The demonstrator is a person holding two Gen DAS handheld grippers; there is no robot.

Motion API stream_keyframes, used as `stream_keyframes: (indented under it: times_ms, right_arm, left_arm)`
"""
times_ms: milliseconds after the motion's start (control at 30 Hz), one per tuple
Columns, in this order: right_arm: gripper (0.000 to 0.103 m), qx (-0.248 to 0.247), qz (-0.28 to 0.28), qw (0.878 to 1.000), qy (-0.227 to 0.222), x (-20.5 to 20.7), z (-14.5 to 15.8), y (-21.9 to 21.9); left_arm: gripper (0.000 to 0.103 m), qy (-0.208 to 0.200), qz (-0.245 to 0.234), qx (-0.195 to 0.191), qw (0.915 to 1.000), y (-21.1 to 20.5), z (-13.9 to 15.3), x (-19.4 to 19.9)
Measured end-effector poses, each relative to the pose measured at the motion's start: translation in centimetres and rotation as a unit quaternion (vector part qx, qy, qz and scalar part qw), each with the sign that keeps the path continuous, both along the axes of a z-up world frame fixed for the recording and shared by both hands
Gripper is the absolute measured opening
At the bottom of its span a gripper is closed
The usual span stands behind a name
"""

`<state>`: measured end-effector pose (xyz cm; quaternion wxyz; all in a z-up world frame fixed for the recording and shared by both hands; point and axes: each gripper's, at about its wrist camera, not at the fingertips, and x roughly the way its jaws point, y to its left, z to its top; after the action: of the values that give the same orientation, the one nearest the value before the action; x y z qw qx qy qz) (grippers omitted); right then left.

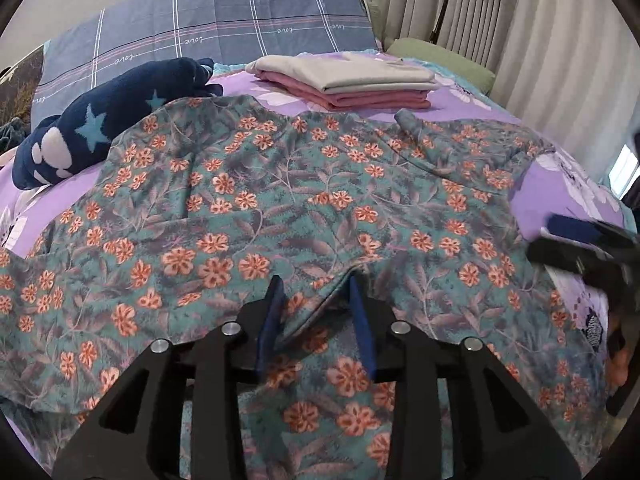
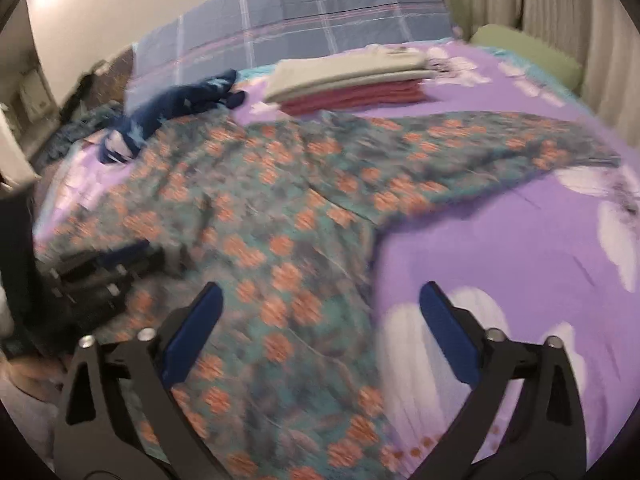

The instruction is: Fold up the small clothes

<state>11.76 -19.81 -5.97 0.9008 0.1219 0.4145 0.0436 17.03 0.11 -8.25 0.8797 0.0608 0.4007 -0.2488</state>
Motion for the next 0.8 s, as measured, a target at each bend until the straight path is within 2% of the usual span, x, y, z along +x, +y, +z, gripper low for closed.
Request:
stream_keyframes:
  times_ms: [33,67,100,167,233,300,367,433,467,500,533,567,600,700,800]
  right_arm:
    - [0.063,0.013,0.018,1.000,0.004,1.0,0.2,0.3]
    - [0.043,0.025,0.036,0.999,0.007,2.0,0.4,0.6]
    - [0.032,0.043,0.066,0.997,0.014,3.6,0.5,1.2]
    - [0.031,0.060,0.103,0.993,0.022,5.8,0.5,2.5]
    - [0.031,0.077,0.147,0.985,0.042,8.9,-0.2,4.1]
    - [0.046,0.093,0.161,0.980,0.066,11.0,-1.1,5.2]
    - [0.054,0.107,0.162,0.977,0.085,12.9,-2.1,6.1]
    - [0.055,0.103,0.168,0.975,0.105,14.2,-3.3,7.3]
    - [0.055,0.099,0.171,0.974,0.110,14.5,-3.7,7.7]
    - [0.043,0.092,0.172,0.975,0.103,14.5,-3.8,8.1]
    - [0.029,0.086,0.177,0.976,0.098,14.5,-3.6,8.4]
    - [0.004,0.084,0.190,0.973,0.099,14.6,-3.3,8.8]
    - [0.003,0.094,0.191,0.973,0.088,14.5,-2.6,8.6]
    - [0.003,0.111,0.185,0.976,0.018,14.0,1.1,7.5]
    - [0.003,0.106,0.181,0.978,-0.023,14.4,4.3,6.4]
  left_arm:
    - [0.037,0.003,-0.001,0.000,1.0000,0.0,0.0,0.2]
    - [0.037,0.005,-0.003,-0.001,1.0000,-0.1,0.1,0.1]
    - [0.040,0.006,-0.006,-0.003,1.0000,-0.1,0.2,-0.3]
    - [0.056,0.010,-0.019,-0.013,0.9997,-0.5,0.2,-0.5]
    - [0.057,0.007,-0.028,-0.010,0.9995,-0.9,0.2,-1.0]
    - [0.057,0.003,-0.039,0.009,0.9992,-1.6,-0.2,-1.3]
    - [0.057,0.000,-0.037,0.027,0.9990,-2.1,-0.6,-1.1]
    - [0.048,0.007,-0.031,0.031,0.9990,-2.2,-1.0,-0.6]
    - [0.032,0.006,-0.025,0.031,0.9992,-2.1,-0.9,-0.3]
    - [0.017,0.007,-0.024,0.030,0.9993,-2.0,-0.9,-0.1]
    - [0.010,0.009,-0.023,0.023,0.9994,-1.7,-0.7,0.2]
    - [0.007,0.011,-0.021,0.015,0.9996,-1.4,-0.4,0.4]
    - [0.006,0.011,-0.018,0.006,0.9998,-1.1,0.0,0.5]
    - [0.006,-0.011,-0.015,-0.021,0.9996,-1.1,2.2,0.2]
    - [0.006,-0.025,-0.027,-0.054,0.9979,-2.5,4.4,0.2]
